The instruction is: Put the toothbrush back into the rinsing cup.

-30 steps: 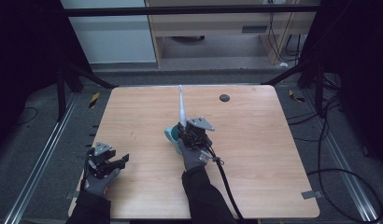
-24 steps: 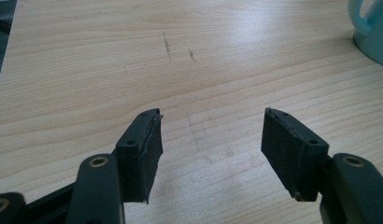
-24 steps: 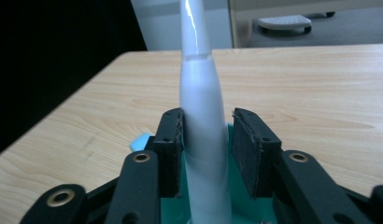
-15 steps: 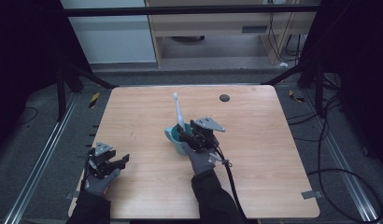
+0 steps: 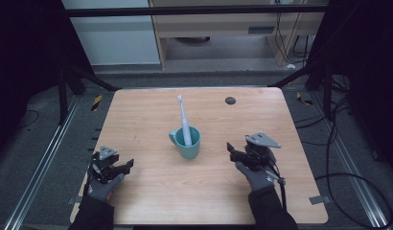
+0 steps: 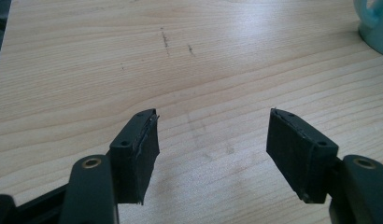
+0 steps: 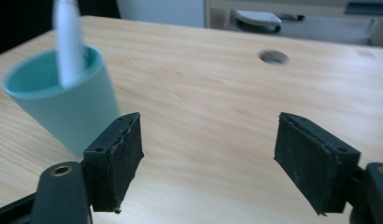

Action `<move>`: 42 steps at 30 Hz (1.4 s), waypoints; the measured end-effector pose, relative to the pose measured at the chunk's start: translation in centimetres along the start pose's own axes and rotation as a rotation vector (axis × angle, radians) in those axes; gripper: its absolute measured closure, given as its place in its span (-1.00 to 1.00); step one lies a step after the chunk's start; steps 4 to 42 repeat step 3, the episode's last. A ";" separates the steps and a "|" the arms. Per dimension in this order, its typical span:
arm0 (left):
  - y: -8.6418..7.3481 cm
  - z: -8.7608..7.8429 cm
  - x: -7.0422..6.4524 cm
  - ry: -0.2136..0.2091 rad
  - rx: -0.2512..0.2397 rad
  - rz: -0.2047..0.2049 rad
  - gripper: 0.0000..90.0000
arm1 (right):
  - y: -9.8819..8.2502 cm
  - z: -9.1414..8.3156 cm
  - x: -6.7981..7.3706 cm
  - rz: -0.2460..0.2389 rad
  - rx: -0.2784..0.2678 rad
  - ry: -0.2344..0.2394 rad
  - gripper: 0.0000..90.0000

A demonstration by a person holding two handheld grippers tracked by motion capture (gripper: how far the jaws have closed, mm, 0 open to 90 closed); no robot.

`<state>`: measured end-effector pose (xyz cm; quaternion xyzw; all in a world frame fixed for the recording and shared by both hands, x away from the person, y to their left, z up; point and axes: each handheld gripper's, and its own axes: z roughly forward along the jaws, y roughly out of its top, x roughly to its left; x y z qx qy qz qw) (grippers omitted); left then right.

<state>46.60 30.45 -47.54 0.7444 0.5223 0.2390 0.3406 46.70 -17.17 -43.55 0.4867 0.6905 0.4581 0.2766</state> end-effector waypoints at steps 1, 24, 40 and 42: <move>0.0 0.0 0.0 0.002 0.002 0.000 -0.27 | -0.6 -0.4 -0.7 0.013 0.003 -0.012 -0.50; -0.1 0.1 0.1 0.004 0.001 -0.003 -0.28 | -1.6 -1.1 -2.1 0.016 0.013 -0.038 -0.51; -0.1 0.1 0.1 0.004 0.001 -0.003 -0.28 | -1.6 -1.1 -2.1 0.016 0.013 -0.038 -0.51; -0.1 0.1 0.1 0.004 0.001 -0.003 -0.28 | -1.6 -1.1 -2.1 0.016 0.013 -0.038 -0.51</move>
